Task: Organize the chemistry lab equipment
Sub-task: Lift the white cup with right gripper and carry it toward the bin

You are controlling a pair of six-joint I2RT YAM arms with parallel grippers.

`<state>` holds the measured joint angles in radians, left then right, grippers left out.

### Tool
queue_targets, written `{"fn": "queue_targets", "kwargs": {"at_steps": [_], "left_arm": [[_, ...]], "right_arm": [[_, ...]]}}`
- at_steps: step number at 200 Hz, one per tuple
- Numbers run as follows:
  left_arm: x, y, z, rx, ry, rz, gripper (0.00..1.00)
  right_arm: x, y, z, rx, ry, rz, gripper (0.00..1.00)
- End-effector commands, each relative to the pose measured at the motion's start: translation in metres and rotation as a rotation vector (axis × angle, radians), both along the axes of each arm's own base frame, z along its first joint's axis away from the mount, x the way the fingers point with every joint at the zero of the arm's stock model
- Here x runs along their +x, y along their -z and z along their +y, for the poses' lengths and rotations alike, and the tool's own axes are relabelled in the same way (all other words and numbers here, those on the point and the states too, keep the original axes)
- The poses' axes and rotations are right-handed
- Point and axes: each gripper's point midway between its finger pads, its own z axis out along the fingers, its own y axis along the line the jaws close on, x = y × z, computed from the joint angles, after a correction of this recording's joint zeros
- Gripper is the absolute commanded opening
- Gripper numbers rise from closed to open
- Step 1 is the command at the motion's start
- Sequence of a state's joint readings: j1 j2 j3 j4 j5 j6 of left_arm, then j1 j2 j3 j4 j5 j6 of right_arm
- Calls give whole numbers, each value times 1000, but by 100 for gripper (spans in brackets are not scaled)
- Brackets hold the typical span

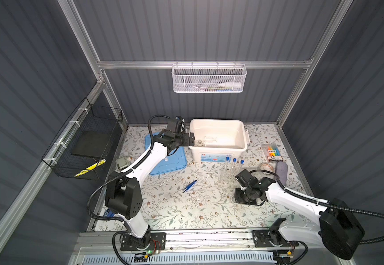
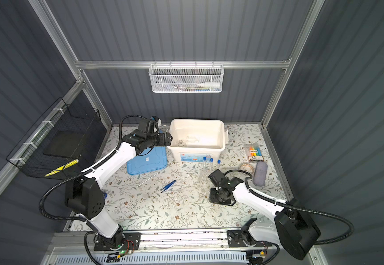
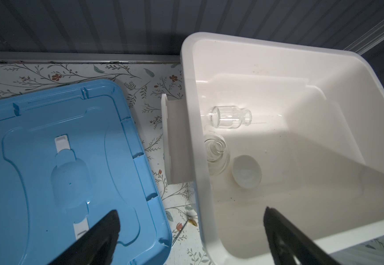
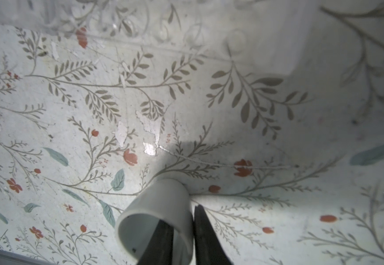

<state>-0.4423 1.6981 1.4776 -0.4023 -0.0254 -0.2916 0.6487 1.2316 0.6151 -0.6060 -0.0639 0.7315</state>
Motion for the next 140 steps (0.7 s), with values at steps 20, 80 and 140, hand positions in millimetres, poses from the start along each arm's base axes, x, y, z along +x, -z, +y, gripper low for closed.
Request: {"fn": "queue_targets", "kwargs": {"at_steps": [20, 80, 140], "left_arm": [[3, 1, -5, 1, 25, -3, 100], [11, 2, -9, 9, 37, -1, 100], [20, 3, -22, -12, 73, 14, 100]], "right_arm": [[-5, 0, -2, -15, -55, 2, 13], [0, -35, 11, 34, -157, -96, 10], [10, -123, 40, 211, -299, -286, 8]]}}
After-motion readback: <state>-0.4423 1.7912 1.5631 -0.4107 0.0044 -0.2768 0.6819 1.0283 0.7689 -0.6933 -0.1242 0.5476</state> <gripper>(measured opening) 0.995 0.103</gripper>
